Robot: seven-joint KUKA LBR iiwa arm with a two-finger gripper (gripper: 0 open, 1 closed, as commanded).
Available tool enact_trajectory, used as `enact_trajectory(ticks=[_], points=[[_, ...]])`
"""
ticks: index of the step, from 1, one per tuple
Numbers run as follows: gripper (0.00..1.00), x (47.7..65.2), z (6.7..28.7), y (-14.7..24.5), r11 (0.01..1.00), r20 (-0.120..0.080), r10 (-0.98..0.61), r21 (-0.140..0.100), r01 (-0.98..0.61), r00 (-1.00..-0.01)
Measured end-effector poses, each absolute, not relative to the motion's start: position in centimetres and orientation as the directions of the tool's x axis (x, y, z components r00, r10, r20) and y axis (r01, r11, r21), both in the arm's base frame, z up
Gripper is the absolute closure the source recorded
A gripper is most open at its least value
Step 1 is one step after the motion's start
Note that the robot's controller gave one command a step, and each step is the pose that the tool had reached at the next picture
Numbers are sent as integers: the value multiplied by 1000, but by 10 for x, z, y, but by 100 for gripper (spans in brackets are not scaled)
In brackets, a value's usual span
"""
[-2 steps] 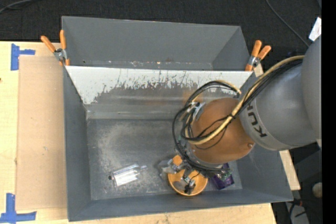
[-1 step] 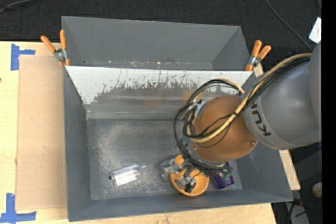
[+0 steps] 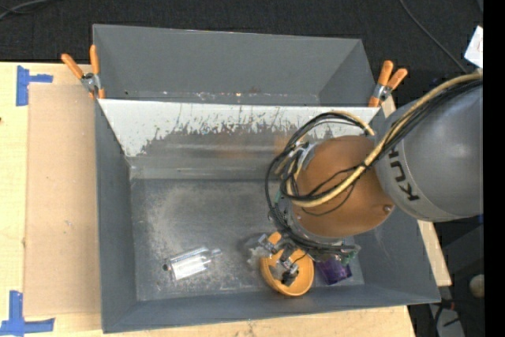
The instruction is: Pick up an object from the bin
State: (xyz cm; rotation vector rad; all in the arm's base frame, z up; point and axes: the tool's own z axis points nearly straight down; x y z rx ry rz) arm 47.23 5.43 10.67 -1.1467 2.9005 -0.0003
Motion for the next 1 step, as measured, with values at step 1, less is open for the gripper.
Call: enact_trajectory(ticks=[1], points=[[100,473,121,55,731,-22,-682,-9,-682,-731]])
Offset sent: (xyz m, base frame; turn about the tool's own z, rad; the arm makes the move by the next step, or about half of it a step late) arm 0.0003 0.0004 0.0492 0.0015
